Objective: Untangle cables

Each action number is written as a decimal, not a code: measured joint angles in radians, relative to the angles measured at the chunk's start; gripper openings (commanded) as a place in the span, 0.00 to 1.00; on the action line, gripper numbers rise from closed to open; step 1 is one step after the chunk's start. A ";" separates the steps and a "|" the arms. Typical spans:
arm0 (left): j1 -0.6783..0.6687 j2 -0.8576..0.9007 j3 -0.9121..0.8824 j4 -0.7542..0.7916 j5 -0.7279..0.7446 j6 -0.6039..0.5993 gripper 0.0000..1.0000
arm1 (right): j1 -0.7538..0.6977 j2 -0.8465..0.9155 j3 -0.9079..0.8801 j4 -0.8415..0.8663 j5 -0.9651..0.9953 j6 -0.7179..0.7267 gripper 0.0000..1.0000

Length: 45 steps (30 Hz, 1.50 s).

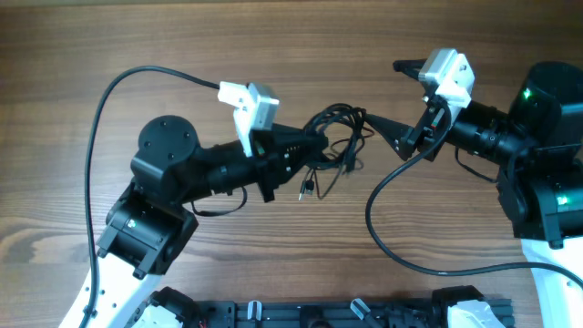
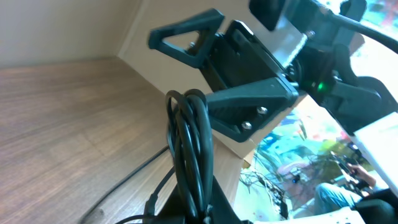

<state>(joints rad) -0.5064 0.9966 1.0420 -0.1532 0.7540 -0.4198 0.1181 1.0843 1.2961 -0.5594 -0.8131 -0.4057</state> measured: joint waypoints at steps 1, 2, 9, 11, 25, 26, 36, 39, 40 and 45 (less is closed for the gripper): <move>-0.009 0.000 0.000 0.000 0.000 0.000 0.04 | 0.000 0.000 0.000 0.000 -0.003 0.000 0.85; -0.012 0.000 0.000 0.000 0.000 0.000 0.04 | 0.000 0.000 0.000 0.000 -0.003 0.000 0.85; -0.013 0.001 0.000 0.003 0.003 0.000 0.04 | 0.000 0.000 0.000 0.001 0.006 0.000 0.85; -0.013 0.001 0.000 0.004 0.003 0.000 0.04 | 0.000 0.000 0.000 0.009 0.007 0.000 0.85; -0.013 0.001 0.000 0.009 0.016 0.000 0.04 | 0.000 0.000 0.000 0.052 0.079 0.008 0.89; -0.013 0.001 0.000 0.017 0.020 0.000 0.04 | 0.000 0.000 0.000 0.052 0.064 0.008 0.90; -0.055 0.001 0.000 0.050 0.045 0.000 0.04 | -0.004 0.003 0.000 0.103 -0.015 0.015 0.91; -0.080 0.004 0.000 0.050 0.050 0.000 0.04 | 0.001 0.022 0.000 0.131 0.092 0.062 0.91; -0.081 0.006 0.000 0.049 0.055 0.000 0.04 | 0.002 0.028 0.000 0.131 0.138 0.080 0.91; -0.074 0.011 0.000 0.043 0.070 0.000 0.04 | 0.007 0.043 0.000 0.114 0.512 0.144 0.92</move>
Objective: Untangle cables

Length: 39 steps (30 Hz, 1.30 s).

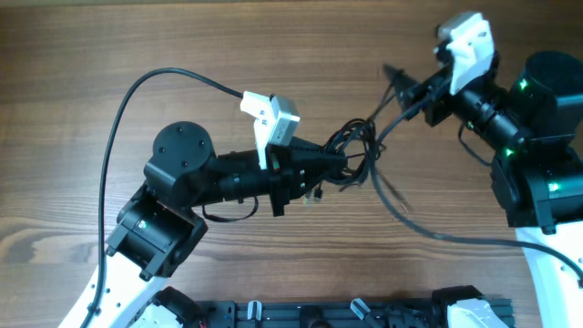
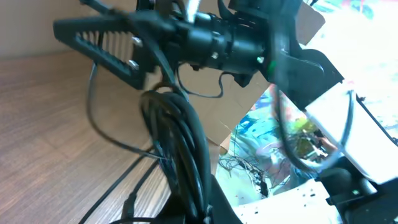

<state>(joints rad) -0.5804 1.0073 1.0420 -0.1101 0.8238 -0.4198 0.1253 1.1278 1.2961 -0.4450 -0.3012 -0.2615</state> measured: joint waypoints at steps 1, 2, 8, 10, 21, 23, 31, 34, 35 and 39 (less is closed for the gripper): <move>0.006 -0.002 0.000 -0.006 0.010 0.000 0.04 | -0.002 0.002 0.000 -0.004 0.077 0.003 0.92; 0.015 -0.006 0.000 -0.014 0.019 0.000 0.04 | -0.005 0.006 0.000 -0.009 0.165 0.004 0.93; 0.063 -0.031 0.000 -0.022 0.039 0.000 0.04 | -0.005 0.010 0.000 -0.033 0.373 0.008 0.94; 0.073 -0.031 0.000 -0.024 0.039 0.001 0.04 | -0.005 0.010 0.000 -0.057 0.381 0.008 0.93; 0.112 -0.031 0.000 -0.047 -0.204 0.001 0.04 | -0.005 0.003 0.000 -0.301 0.045 -0.166 0.93; 0.112 -0.031 0.000 -0.048 -0.233 0.000 0.04 | -0.005 -0.013 0.000 -0.301 0.012 -0.183 0.93; 0.112 -0.031 0.000 -0.048 -0.138 0.158 0.04 | -0.005 -0.162 0.000 -0.230 -0.179 -0.209 0.94; 0.112 -0.031 0.000 -0.047 -0.027 0.265 0.04 | -0.005 -0.183 0.000 -0.220 -0.304 -0.216 0.94; 0.112 -0.031 0.000 -0.047 -0.004 0.285 0.04 | -0.005 -0.183 0.000 -0.220 -0.342 -0.217 0.94; 0.112 -0.024 0.000 -0.047 0.075 0.359 0.04 | -0.005 -0.183 0.000 -0.209 -0.499 -0.223 0.94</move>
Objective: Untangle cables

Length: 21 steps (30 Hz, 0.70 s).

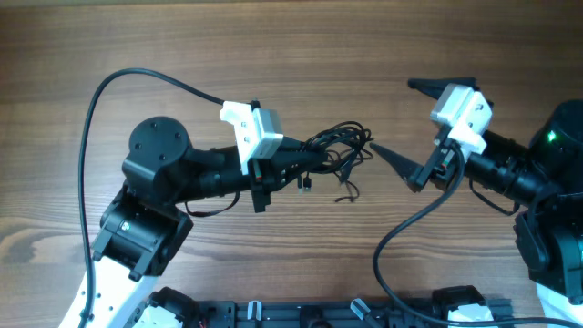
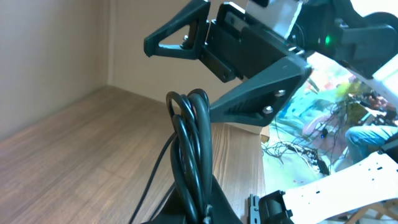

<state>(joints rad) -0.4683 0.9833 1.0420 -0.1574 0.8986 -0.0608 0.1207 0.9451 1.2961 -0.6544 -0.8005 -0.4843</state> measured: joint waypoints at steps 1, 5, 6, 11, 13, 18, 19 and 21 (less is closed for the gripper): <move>0.000 0.008 0.000 0.002 0.019 0.016 0.04 | 0.000 0.000 0.000 0.005 -0.026 0.000 0.94; 0.000 0.054 0.000 0.027 0.107 0.053 0.04 | 0.000 0.000 0.000 0.022 -0.102 -0.001 0.95; -0.002 0.060 -0.001 0.049 0.125 0.057 0.04 | 0.000 0.003 0.000 0.027 -0.109 -0.001 0.95; -0.047 0.064 -0.002 0.128 0.151 0.064 0.04 | 0.000 0.038 0.000 0.028 -0.115 -0.001 0.95; -0.047 0.065 -0.002 0.128 0.155 0.064 0.04 | 0.000 0.043 0.000 0.029 -0.116 -0.001 0.95; -0.048 0.065 -0.002 0.113 0.122 0.064 0.04 | 0.000 0.044 0.000 0.035 -0.115 -0.001 0.95; -0.049 0.065 -0.002 0.094 0.102 0.064 0.04 | 0.000 0.044 0.000 0.047 -0.112 -0.004 0.95; -0.049 0.065 -0.002 0.085 0.079 0.061 0.04 | 0.000 0.044 0.000 0.068 -0.100 -0.005 0.95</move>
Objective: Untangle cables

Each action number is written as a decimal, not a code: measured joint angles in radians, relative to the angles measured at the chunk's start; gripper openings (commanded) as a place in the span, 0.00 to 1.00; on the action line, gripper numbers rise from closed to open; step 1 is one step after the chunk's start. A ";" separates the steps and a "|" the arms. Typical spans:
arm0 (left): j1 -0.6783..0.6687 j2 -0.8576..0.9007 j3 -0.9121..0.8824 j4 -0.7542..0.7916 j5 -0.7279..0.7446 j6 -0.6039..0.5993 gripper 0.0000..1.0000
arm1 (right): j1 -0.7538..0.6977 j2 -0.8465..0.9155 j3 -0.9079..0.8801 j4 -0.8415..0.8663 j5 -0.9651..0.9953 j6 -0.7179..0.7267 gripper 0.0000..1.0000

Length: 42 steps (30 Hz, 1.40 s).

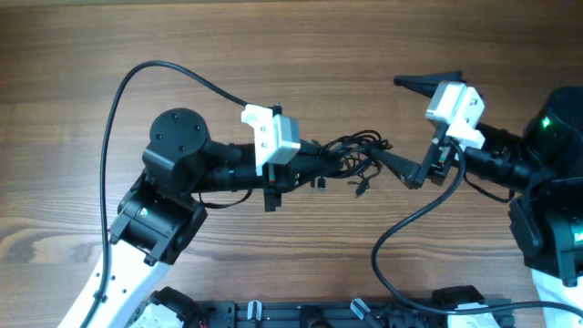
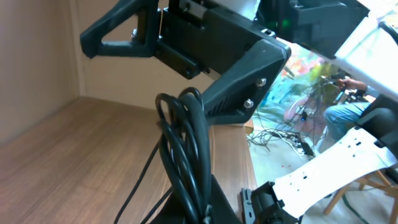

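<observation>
A tangled bundle of black cables (image 1: 353, 155) hangs just above the wooden table (image 1: 273, 46), with my left gripper (image 1: 317, 169) shut on its left end. In the left wrist view the bundle (image 2: 186, 146) rises as several looped strands out of the left gripper (image 2: 208, 214). A small plug (image 1: 362, 189) dangles below the bundle. My right gripper (image 1: 386, 119) stands open at the bundle's right. Its lower finger (image 1: 396, 164) reaches the bundle's right end, and its upper finger (image 1: 424, 82) is well clear. Both right fingers (image 2: 239, 78) loom behind the loops in the left wrist view.
The left arm's own black cable (image 1: 137, 82) arcs over the table's left half. The right arm's cable (image 1: 396, 241) loops down across the front right. A black rail (image 1: 319, 314) runs along the near edge. The table's edge (image 2: 252, 168) lies just behind the bundle.
My left gripper has carried the bundle a little to the right, so it now sits against the right gripper's lower finger. The right gripper stays open in nearly the same place.
My left gripper held the bundle throughout. First the open right gripper stood at the bundle's right end. Then it was up at the far right, blurred, with the left arm pushed rightward. Later the left arm was back left and the right gripper open beside the bundle, now closer.
</observation>
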<state>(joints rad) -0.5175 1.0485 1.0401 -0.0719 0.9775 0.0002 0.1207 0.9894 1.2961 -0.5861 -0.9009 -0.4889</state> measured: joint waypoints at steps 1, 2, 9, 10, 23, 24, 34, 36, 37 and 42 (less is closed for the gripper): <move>0.000 0.000 0.000 0.000 0.000 -0.002 0.04 | 0.000 0.000 0.000 0.013 0.010 -0.003 0.96; 0.000 0.000 0.000 0.002 0.005 -0.005 0.04 | 0.000 0.000 0.000 0.023 0.020 -0.004 0.96; 0.000 0.003 0.000 0.054 0.114 -0.009 0.04 | 0.003 0.000 0.000 0.026 0.026 -0.003 0.97; 0.000 0.003 0.000 0.057 0.121 -0.009 0.04 | 0.003 0.000 0.000 0.021 0.026 -0.003 0.97; -0.006 0.002 0.000 0.068 -0.230 -0.051 0.04 | 0.000 0.013 0.000 -0.124 0.016 -0.011 0.97; -0.006 0.002 0.000 0.068 -0.256 -0.051 0.04 | 0.000 0.013 0.000 -0.119 0.039 -0.014 0.97; -0.006 0.003 0.000 0.042 -0.143 -0.050 0.04 | 0.000 -0.020 0.001 0.004 0.233 -0.029 0.98; -0.006 0.003 0.000 0.045 -0.102 -0.049 0.04 | 0.000 0.002 0.000 0.003 0.232 -0.029 0.98; -0.006 0.003 0.000 0.050 -0.092 -0.048 0.04 | 0.000 0.007 0.001 0.001 0.229 -0.029 0.98; -0.006 0.002 -0.001 0.102 -0.124 -0.046 0.04 | 0.000 0.008 0.001 -0.088 0.176 -0.029 0.98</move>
<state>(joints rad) -0.5240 1.0508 1.0393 0.0303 0.8536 -0.0456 0.1204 0.9977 1.2968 -0.6739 -0.7246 -0.5182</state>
